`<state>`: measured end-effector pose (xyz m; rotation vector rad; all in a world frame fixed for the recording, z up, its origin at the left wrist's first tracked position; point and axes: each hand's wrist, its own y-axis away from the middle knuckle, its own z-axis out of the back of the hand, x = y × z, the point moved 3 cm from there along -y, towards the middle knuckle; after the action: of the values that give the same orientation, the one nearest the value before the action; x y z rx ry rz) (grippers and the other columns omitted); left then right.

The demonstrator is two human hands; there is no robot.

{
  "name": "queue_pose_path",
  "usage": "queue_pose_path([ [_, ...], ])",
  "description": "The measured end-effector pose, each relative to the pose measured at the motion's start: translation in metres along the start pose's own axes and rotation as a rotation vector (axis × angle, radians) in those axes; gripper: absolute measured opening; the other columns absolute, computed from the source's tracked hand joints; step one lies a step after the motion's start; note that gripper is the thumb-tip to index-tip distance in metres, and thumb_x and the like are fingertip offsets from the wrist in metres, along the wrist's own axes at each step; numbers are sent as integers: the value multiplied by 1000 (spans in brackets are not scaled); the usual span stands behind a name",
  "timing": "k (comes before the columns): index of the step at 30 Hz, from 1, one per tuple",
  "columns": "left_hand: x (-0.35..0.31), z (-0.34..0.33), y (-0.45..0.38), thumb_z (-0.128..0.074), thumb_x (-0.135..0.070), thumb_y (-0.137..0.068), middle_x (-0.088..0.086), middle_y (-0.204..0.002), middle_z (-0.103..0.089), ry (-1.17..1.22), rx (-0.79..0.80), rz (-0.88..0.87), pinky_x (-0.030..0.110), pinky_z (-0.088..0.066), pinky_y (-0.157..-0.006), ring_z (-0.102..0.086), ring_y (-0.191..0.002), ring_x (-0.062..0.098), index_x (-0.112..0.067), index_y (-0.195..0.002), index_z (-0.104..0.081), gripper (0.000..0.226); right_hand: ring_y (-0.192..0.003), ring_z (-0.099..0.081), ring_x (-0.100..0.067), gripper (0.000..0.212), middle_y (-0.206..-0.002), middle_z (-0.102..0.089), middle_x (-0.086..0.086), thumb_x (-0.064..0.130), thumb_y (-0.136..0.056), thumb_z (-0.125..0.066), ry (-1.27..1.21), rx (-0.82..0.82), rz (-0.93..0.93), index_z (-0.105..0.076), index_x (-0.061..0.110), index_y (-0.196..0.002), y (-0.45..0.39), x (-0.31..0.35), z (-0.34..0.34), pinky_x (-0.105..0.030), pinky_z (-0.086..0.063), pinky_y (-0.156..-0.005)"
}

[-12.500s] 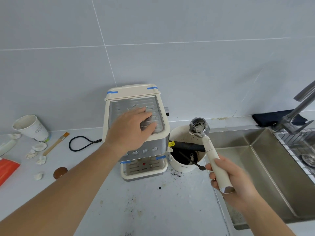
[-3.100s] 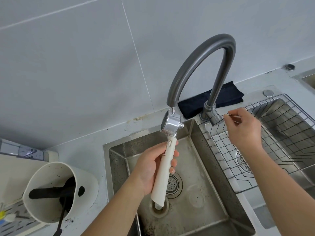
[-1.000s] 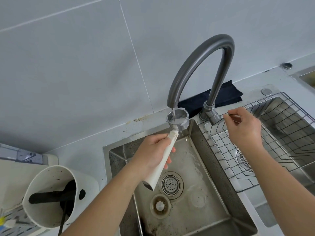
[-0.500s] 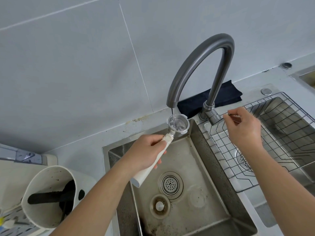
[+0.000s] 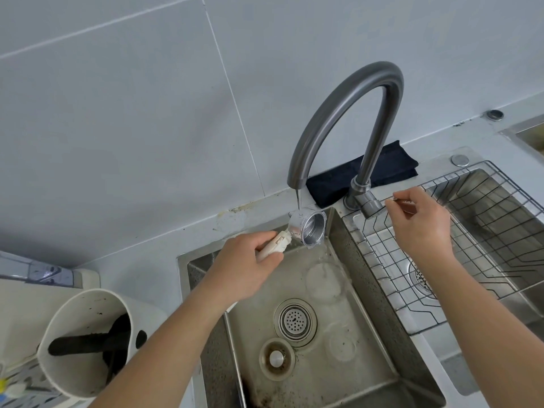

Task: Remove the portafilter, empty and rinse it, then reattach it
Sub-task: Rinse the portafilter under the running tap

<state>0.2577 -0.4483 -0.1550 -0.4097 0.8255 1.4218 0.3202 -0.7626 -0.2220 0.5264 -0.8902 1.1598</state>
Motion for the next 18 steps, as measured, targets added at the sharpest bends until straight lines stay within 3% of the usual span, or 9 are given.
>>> queue_pose_path([
  [5,5,6,4,-65,-37,-84,-23,-89,-67,-44,-85,-41,22,-53,-59,-61,-81,-1,-60,-109,-48,37,-79,-61,7,9,-84,-63,21,35,-91,-66,-8,-3,-4,-63,30,-97,0,0,0,-15,-42,-61],
  [10,13,10,9,-67,-34,-86,-23,-96,-64,-51,-143,-115,22,-50,-71,-57,-91,-1,-48,-120,-51,40,-79,-60,7,9,-84,-63,21,34,-91,-67,-2,5,-2,-63,29,-97,0,0,1,-13,-41,-61],
  [15,20,8,13,-67,-25,-87,-15,-94,-66,-39,-214,-188,13,-42,-71,-59,-88,5,-35,-121,-63,35,-78,-60,7,9,-83,-63,21,34,-90,-67,-1,-3,2,-63,30,-96,0,0,0,-14,-42,-61],
  [18,22,6,14,-70,-21,-86,-15,-97,-64,-66,-245,-202,15,-42,-75,-58,-90,5,-31,-122,-64,38,-78,-61,6,9,-84,-63,21,35,-90,-67,-12,-2,-9,-63,30,-97,-1,-1,0,-17,-44,-61],
])
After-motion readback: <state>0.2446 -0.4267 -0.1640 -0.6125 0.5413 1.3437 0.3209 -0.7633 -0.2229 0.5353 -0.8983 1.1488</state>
